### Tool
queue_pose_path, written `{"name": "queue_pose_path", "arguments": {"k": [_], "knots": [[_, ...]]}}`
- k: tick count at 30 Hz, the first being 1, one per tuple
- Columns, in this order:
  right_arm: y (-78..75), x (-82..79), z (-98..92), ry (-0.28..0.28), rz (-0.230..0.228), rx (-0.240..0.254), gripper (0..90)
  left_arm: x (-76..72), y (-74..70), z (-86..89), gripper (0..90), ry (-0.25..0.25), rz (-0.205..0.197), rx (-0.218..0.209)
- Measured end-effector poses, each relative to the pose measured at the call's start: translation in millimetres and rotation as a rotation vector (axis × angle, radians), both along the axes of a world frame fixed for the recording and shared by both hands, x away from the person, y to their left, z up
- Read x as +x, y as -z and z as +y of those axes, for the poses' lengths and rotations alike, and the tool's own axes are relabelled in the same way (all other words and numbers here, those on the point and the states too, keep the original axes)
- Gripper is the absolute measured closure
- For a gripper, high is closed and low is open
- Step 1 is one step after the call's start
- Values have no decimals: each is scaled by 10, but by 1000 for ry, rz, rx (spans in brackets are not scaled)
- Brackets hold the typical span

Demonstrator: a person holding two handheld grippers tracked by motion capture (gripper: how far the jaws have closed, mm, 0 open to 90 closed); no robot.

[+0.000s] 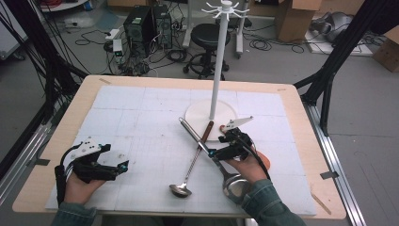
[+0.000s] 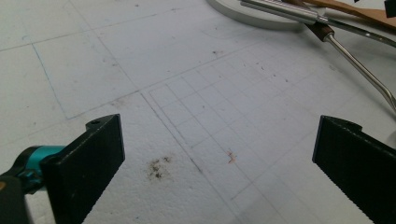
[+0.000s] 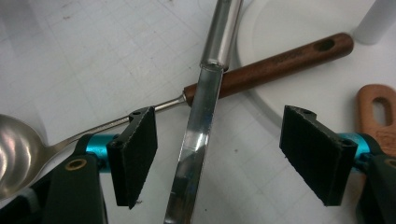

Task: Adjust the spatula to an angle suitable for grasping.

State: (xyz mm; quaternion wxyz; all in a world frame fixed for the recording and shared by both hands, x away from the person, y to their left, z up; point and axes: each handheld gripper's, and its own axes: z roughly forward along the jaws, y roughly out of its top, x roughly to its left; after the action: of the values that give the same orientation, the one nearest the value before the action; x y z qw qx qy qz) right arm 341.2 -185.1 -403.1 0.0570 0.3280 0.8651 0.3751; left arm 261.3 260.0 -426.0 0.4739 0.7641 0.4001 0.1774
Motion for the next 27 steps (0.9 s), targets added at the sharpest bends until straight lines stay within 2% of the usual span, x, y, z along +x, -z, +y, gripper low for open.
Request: {"name": "queue_pose_path", "arguments": {"k": [3, 10, 15, 27], "knots": [[35, 2, 39, -4, 19, -23, 298, -1, 1, -1, 28, -1, -1, -1], [80, 8, 103, -17, 31, -55, 339, 2, 4, -5, 28, 0, 0, 4], [112, 18, 130, -1, 53, -71, 362, 4, 5, -7, 28, 2, 1, 3], [207, 26, 230, 1, 65, -111, 472, 3, 9, -5, 28, -1, 0, 4]]}}
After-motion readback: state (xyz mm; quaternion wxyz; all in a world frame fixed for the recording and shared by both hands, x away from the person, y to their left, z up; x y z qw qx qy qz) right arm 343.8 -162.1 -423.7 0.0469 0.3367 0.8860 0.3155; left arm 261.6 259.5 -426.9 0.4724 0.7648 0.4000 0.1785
